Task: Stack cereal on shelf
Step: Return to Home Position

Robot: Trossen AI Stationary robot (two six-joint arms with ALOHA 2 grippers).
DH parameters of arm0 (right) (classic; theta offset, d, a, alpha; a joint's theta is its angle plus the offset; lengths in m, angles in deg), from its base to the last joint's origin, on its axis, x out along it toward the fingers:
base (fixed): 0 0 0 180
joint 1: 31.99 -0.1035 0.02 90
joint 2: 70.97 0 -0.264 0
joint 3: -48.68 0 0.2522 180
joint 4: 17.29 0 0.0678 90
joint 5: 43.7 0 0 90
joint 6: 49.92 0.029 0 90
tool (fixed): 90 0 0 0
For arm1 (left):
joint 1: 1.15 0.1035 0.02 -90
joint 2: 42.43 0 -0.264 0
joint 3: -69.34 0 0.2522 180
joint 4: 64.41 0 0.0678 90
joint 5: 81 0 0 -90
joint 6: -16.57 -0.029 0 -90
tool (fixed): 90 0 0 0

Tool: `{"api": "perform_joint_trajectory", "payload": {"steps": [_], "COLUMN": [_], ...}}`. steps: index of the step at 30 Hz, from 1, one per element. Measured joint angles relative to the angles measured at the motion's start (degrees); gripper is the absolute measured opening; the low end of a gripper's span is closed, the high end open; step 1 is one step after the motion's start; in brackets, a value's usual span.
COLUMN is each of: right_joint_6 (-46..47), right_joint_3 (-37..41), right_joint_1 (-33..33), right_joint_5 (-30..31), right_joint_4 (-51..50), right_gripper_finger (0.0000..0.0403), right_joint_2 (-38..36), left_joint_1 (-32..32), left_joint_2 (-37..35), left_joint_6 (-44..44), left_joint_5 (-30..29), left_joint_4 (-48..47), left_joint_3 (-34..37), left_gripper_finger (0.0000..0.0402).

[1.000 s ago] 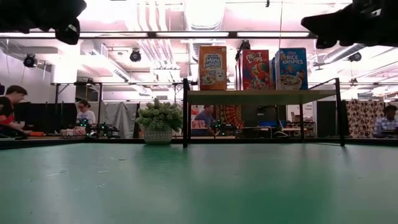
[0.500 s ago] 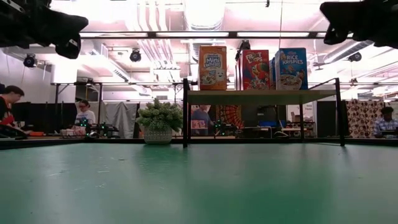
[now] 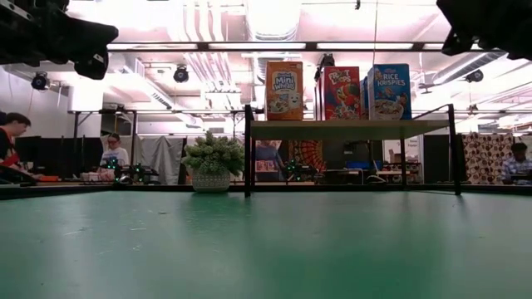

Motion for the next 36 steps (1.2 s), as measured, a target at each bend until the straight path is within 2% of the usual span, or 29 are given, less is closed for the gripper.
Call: {"api": "perform_joint_trajectory", "payload": {"steps": [6, 9, 13, 18, 21, 26, 36], "right_joint_6": [-0.23, -0.22, 0.78, 0.81, 5.00, 11.91, 12.28], "right_joint_3": [-0.05, 0.11, 0.04, 0.07, 0.09, 0.09, 0.09], "right_joint_1": [-0.02, -0.02, -0.02, 0.00, 0.00, 0.00, 0.00], "right_joint_5": [1.38, 2.31, 6.31, 15.23, 18.17, 18.04, 18.02], "right_joint_4": [-4.01, -5.30, -6.48, -10.76, -13.60, -15.49, -16.14], "right_gripper_finger": [0.0013, 0.0013, 0.0013, 0.0013, 0.0013, 0.0013, 0.0013], "right_joint_2": [-5.59, -5.59, -5.59, -5.15, -4.98, -4.37, -3.23], "left_joint_1": [0.02, 0.02, 0.03, 0.02, 0.02, 0.02, 0.01], "left_joint_2": [0.15, 0.19, 0.31, 0.42, 0.48, 0.48, 0.66], "left_joint_6": [-0.01, 0.36, 1.42, 3.75, 3.79, 3.80, 3.82], "left_joint_5": [0.00, 0.00, 0.00, 0.00, 0.00, 0.00, 0.02], "left_joint_4": [-0.06, -0.06, -0.02, 0.21, 0.06, 0.05, 0.05], "left_joint_3": [0.00, 0.00, 0.00, 0.00, 0.00, 0.00, 0.00], "left_gripper_finger": [0.0000, 0.0000, 0.0000, 0.0000, 0.0000, 0.0000, 0.0000]}}
